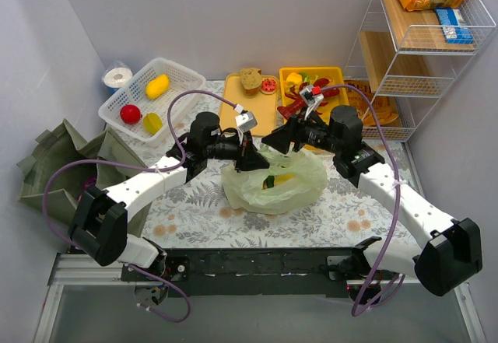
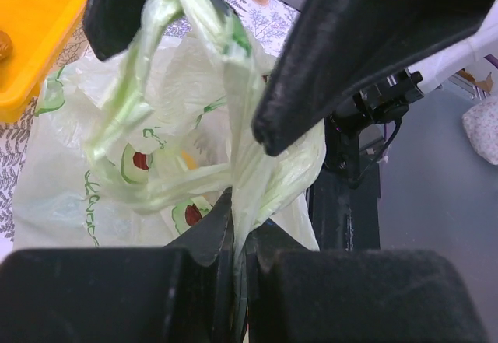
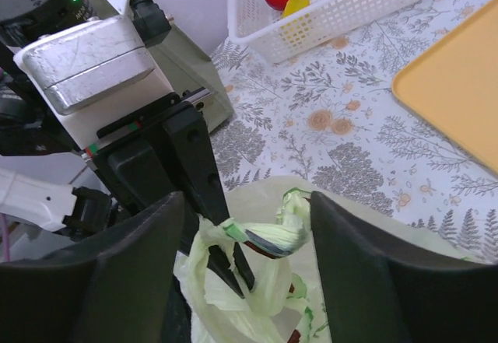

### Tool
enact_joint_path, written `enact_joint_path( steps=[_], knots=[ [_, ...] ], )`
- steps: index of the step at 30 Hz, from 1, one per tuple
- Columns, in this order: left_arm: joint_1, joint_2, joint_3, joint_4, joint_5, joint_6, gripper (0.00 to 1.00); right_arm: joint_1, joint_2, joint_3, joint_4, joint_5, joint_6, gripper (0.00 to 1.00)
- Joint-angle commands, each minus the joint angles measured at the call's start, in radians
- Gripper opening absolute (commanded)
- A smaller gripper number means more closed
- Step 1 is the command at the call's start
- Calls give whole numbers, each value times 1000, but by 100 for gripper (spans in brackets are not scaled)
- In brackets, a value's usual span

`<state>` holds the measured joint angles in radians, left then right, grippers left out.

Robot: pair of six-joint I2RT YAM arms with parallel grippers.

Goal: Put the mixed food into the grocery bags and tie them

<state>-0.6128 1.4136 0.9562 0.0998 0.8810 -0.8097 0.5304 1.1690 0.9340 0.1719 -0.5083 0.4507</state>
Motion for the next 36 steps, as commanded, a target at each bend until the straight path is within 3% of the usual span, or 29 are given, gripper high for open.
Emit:
enact_joint_path(
  steps=[1,4,5,6,8,11,12,13,18,27,36],
  knots=[
    [-7,-51,-4,-2,-8,17,0,6,11,0,80,-32,2,59],
    [-7,-50,-4,-6,-14,17,0,6,3,-7,89,-26,-4,24],
    [-7,-50,-1,-11,-14,14,0,6,-3,-8,95,-22,-12,7],
    [-7,-48,4,-14,-17,14,0,6,-15,-8,94,-18,-18,1],
    [-7,-45,12,-25,-25,9,2,6,-32,-3,77,13,-33,1],
    [-7,-47,16,-25,-33,4,14,8,-60,18,14,56,-87,1],
    [-7,-50,15,-20,-34,0,25,6,-71,22,-11,57,-105,1],
    [-7,-54,12,-14,-34,-5,29,6,-77,25,-21,68,-116,1],
    [-7,-67,0,26,-83,-43,37,6,-129,20,-54,76,-162,1],
    [10,-91,-22,109,-125,-92,37,6,-175,15,-109,100,-210,1],
    [16,-36,-22,247,-51,-232,14,17,-207,-7,-103,65,-236,1]
  ],
)
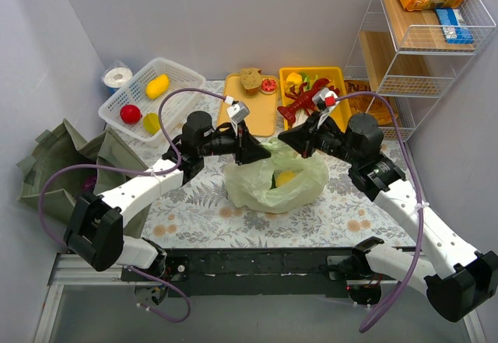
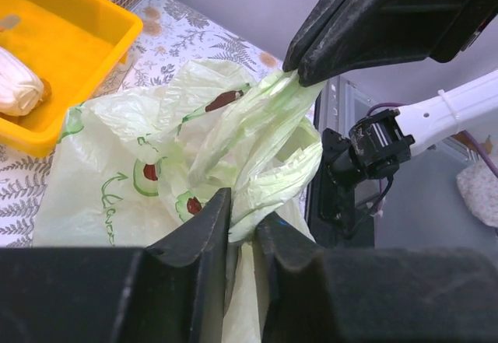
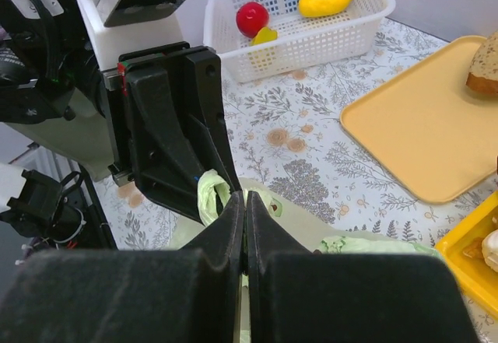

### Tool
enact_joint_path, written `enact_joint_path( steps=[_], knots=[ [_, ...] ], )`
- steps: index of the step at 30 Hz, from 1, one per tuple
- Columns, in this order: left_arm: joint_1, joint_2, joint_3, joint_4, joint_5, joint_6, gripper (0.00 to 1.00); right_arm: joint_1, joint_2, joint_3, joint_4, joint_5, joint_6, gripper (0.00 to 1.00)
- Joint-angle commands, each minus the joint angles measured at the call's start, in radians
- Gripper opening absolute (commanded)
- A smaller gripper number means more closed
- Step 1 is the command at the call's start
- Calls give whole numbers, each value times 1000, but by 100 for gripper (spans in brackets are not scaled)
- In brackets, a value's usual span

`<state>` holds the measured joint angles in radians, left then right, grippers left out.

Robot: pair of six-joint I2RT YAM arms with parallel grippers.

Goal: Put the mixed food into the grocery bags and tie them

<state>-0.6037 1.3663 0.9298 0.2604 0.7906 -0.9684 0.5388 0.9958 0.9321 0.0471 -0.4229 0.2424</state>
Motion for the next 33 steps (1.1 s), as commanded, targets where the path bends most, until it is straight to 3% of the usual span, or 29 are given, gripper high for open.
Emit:
enact_joint_path(
  steps=[1,5,9,16,24,30,33],
  knots=[
    [7,28,3,97,44,-88,12,13,-34,-9,20,-28,-32,1],
    [9,34,-6,141,24,-121,0,26,-57,-33,23,-56,-52,1],
    [12,36,-6,132,-69,-144,0,38,-88,-73,4,-79,-98,1],
    [22,60,-3,119,-114,-207,0,73,-74,-137,-110,-76,-178,1],
    [48,76,-32,123,-62,-253,0,85,-13,-217,-110,4,-209,1],
    [55,91,0,13,16,-221,0,85,6,-227,-81,12,-222,1],
    [56,90,10,-67,22,-188,11,85,3,-223,-62,4,-219,1]
  ],
)
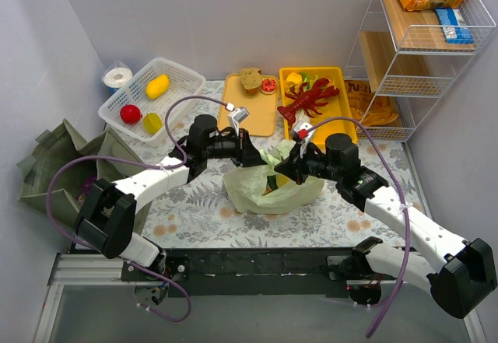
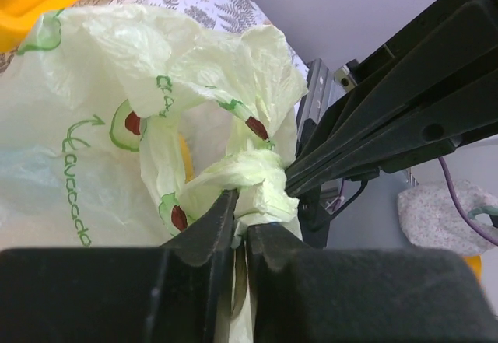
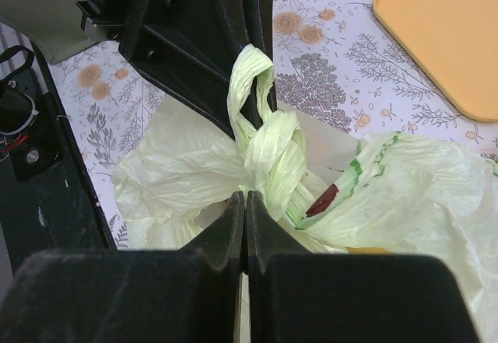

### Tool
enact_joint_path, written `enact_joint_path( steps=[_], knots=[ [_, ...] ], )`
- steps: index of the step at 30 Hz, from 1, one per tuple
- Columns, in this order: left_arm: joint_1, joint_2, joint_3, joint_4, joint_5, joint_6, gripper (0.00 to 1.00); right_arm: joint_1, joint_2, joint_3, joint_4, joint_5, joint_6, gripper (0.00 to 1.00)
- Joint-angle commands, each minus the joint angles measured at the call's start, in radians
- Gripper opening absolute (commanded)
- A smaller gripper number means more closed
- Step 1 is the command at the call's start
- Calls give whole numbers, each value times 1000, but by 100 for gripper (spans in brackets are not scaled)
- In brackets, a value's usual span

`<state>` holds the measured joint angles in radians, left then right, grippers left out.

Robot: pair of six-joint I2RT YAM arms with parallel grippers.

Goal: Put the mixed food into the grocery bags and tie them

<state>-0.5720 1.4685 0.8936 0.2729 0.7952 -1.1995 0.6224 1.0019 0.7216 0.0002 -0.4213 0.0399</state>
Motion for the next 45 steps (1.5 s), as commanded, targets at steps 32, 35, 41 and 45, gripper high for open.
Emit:
enact_joint_path(
  steps=[32,35,41,45],
  knots=[
    [41,45,149,-99,131,31,68,17,-26,-40,17,3,-15,1],
    [40,98,178,-153,170,37,67,19,-25,-40,14,7,-18,1],
    [26,141,206,-245,196,75,65,20,-26,-39,17,12,-18,1],
    [6,167,225,-293,223,92,62,20,-23,-37,11,15,-26,1]
  ],
)
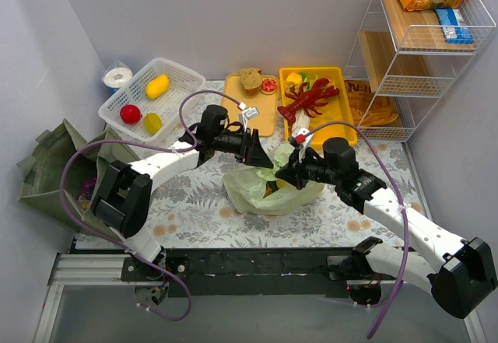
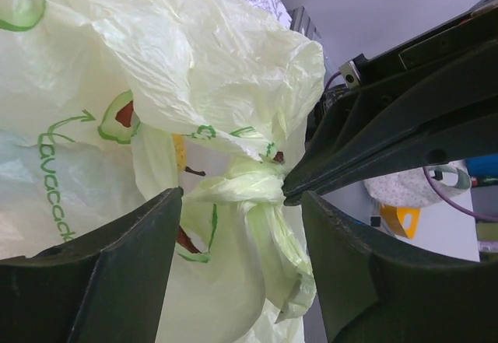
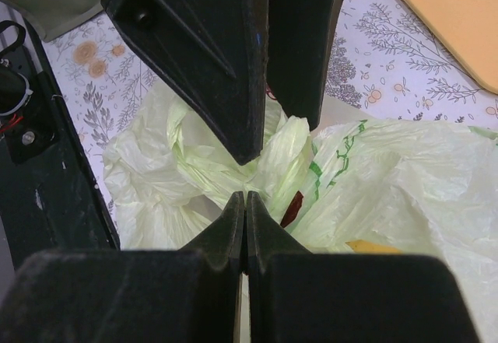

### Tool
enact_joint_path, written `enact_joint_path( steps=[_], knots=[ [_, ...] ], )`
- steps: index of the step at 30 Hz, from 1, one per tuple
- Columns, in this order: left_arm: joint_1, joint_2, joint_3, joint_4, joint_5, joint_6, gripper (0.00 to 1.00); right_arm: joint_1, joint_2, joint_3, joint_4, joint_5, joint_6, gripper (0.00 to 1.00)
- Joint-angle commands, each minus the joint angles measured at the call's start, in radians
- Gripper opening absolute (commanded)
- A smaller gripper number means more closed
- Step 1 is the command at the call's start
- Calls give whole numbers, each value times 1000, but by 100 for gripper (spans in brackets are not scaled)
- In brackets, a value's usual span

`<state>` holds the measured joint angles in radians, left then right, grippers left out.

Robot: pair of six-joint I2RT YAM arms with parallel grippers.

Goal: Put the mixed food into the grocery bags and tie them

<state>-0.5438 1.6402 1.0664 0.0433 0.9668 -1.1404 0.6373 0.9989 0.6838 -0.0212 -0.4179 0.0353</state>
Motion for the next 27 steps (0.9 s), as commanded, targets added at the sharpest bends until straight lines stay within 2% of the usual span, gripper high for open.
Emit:
enact_joint_path(
  steps=[1,8,11,12,13,19,22,25,27],
  knots=[
    [-25,0,52,-66,58,36,60,5,-20,2,32,13,-21,1],
    [-45,7,63,-79,95,47,49,7,-22,0,32,24,-23,1],
    [-53,9,55,-79,101,48,34,7,-20,0,29,25,-28,1],
    [-51,7,53,-79,99,53,24,9,-20,0,27,24,-28,1],
    [-51,6,52,-79,90,56,19,9,-20,2,24,22,-31,1],
    [-53,10,58,-76,98,65,0,12,-26,10,-16,11,-60,1],
    [-53,-11,56,-82,75,111,0,12,-22,40,-66,13,-78,3],
    [-53,-62,52,-98,6,174,0,12,-31,91,-98,-2,-78,13],
    [-53,-106,50,-111,-66,241,0,12,-29,129,-121,2,-58,13]
  ],
)
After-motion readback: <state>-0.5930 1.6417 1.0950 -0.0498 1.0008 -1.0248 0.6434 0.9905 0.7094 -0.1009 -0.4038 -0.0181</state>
